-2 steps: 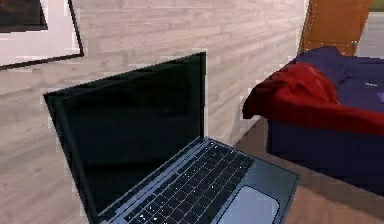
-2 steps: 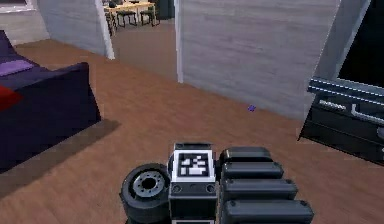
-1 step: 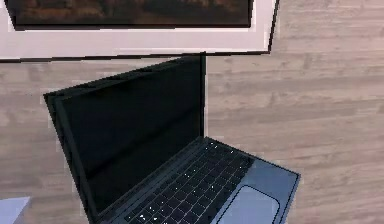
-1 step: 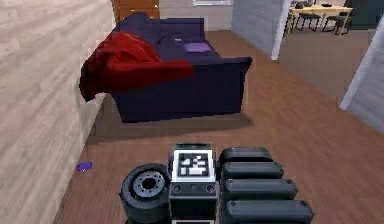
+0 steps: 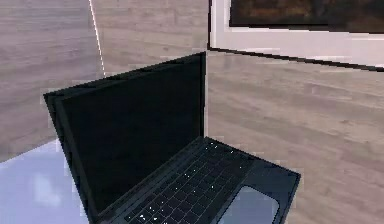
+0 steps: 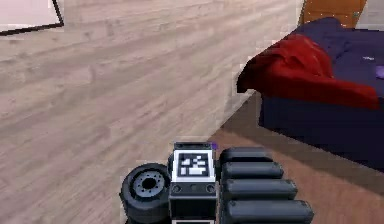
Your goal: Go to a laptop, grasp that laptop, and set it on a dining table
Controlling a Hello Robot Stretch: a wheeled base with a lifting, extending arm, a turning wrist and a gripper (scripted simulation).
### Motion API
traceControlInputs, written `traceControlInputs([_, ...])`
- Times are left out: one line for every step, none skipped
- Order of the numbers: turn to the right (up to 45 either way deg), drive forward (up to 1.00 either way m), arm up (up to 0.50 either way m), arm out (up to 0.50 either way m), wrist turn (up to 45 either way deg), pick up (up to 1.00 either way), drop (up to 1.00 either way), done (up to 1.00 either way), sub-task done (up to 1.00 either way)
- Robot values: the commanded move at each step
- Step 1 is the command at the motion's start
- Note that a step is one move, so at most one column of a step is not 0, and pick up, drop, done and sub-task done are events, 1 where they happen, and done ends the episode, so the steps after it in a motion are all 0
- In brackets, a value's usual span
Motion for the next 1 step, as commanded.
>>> traceControlInputs([-21.0, 0.00, 0.00, 0.00, 0.0, 0.00, 0.00, 0.00, 0.00])
